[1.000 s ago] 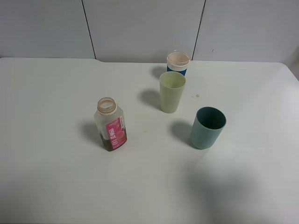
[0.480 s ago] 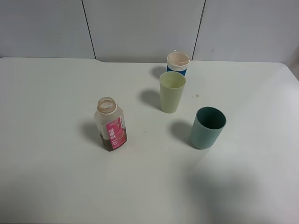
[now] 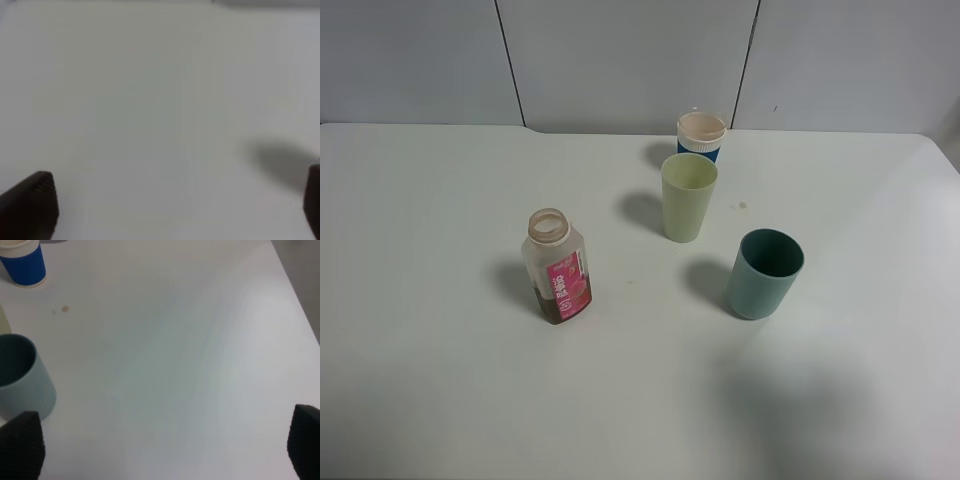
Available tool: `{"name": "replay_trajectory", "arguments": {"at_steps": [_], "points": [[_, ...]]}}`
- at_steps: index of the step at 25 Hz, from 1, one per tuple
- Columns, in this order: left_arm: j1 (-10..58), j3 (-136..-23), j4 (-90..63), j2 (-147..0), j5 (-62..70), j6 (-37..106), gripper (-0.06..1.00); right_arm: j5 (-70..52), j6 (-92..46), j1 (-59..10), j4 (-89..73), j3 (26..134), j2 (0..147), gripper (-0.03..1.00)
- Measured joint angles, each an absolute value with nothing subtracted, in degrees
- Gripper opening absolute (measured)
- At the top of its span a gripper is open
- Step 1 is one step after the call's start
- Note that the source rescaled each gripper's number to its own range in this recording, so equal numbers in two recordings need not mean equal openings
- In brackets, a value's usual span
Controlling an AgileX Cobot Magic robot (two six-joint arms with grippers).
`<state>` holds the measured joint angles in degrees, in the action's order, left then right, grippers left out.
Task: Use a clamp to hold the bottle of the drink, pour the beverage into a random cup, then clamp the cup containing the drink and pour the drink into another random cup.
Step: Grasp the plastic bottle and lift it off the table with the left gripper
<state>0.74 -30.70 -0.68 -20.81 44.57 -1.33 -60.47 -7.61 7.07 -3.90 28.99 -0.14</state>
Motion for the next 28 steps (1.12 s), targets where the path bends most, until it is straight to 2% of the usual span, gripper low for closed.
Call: {"name": "replay_trajectory", "arguments": {"at_steps": [16,19,28], "points": [[1.5,-33.0,-5.4,-55.5,46.5,11.6,1.00,-60.5,-7.6,7.1,-3.9,29.0,-0.1,0.92],[5.2,-33.0,-5.4,-60.2,46.9,12.9,1.00,-60.5,-7.6,7.1,-3.9,29.0,-0.1,0.92],[21.9,-33.0,-6.2,-70.3,41.5,13.1,1.00,-60.5,-7.6,7.1,-3.9,29.0,-0.1,0.92]]}}
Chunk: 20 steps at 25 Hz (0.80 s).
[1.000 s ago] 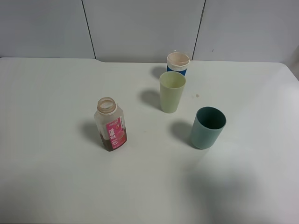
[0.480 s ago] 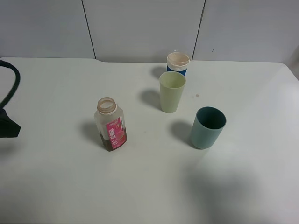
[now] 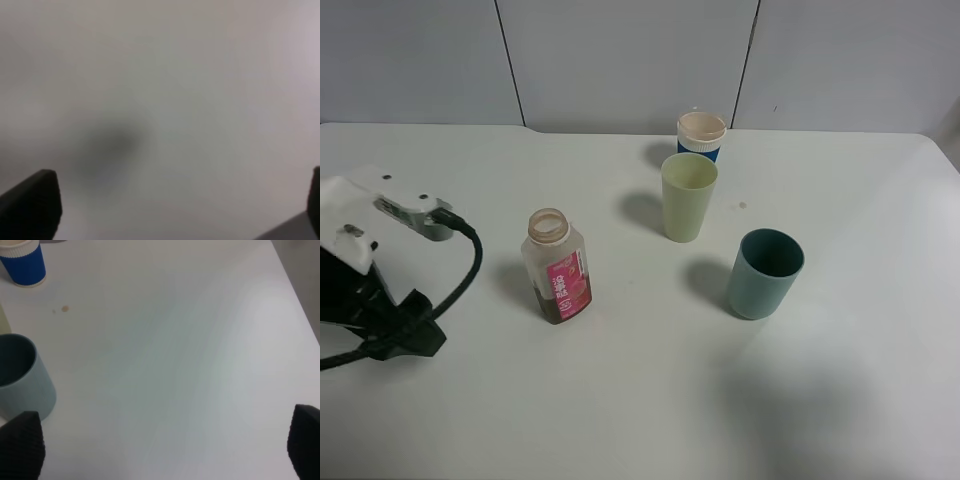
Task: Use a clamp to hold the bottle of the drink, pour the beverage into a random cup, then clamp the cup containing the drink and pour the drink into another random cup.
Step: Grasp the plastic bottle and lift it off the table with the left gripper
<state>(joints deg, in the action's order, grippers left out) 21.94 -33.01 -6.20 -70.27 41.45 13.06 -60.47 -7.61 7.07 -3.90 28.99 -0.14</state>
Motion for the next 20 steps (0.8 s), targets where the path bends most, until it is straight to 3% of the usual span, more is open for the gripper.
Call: {"name": "replay_trajectory", "arguments": {"at_steps": [7,20], "points": [[30.1,-26.7,-11.1,-72.4,23.7,13.2,1.00,-60.5,-7.6,7.1,-3.9,29.0,-0.1,0.92],[31.0,-11.2,-10.6,-72.6,-13.3,8.8,1.00,-60.5,-7.6,7.1,-3.9,29.0,-0.1,0.92]]}}
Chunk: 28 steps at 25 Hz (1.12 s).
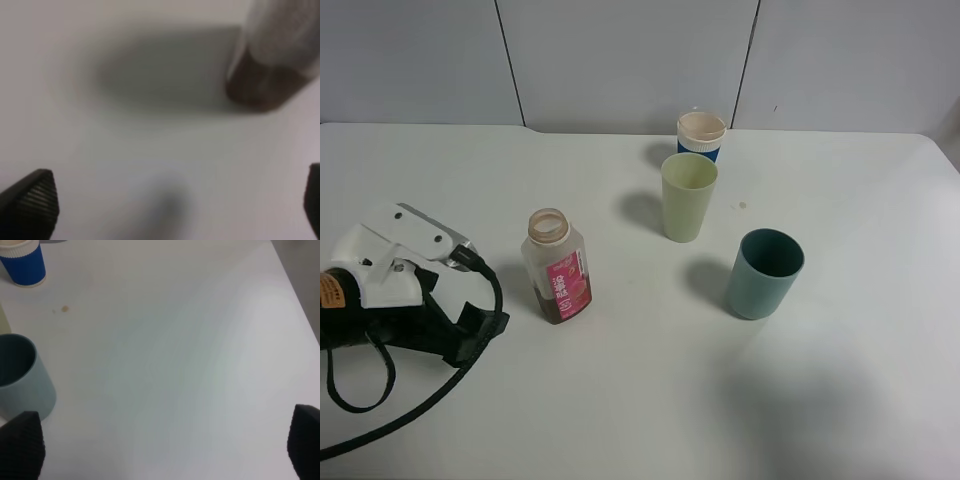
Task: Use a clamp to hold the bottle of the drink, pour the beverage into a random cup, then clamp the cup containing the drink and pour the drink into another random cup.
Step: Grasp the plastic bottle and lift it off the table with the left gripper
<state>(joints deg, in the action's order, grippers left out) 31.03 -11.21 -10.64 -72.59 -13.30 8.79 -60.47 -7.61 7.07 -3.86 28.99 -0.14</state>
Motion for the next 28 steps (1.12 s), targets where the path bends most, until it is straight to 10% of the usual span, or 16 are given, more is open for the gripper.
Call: {"name": "replay_trajectory", "arguments": {"at_steps": [28], "points": [[31.0,-6.0,8.8,-108.5,-68.9,-4.0,1.00,-60.5,-7.6,7.1,-3.6,29.0,-0.1,0.92]]}}
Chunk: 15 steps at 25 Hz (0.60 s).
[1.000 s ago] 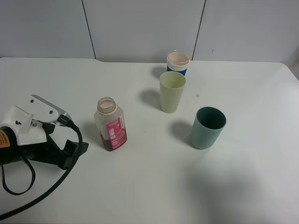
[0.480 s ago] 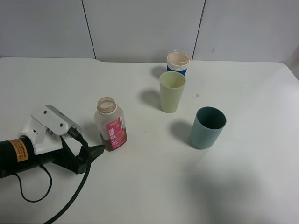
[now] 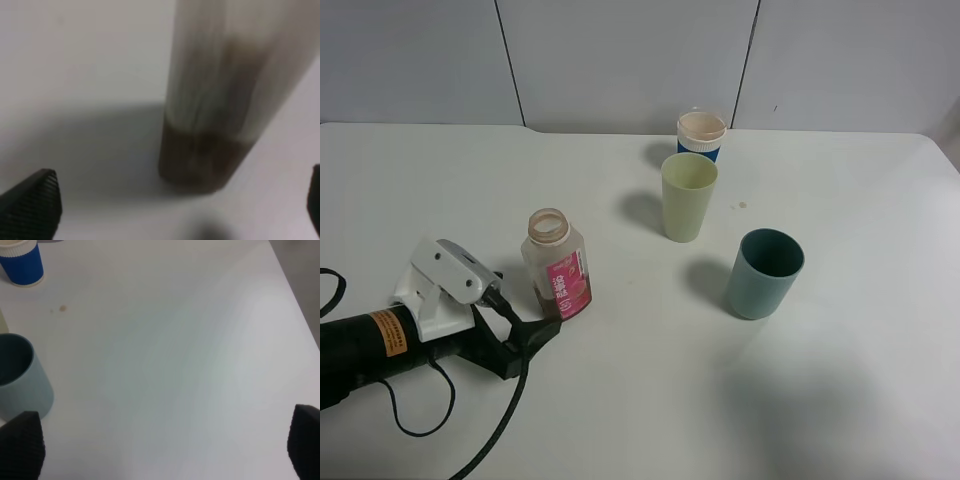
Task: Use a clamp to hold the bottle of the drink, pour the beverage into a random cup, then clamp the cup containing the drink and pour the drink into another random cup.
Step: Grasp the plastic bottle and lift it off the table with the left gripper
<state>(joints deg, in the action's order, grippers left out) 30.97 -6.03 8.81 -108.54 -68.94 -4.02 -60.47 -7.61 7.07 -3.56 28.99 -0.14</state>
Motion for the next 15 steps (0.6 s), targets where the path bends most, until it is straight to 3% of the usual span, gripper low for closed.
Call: {"name": "replay_trajectory", "arguments": {"at_steps": [15], "points": [[31.0,-12.1,9.8,-111.2,-69.3,-4.1,1.00,-60.5,-7.6,7.1,-3.5,29.0,-0.1,0.92]]}}
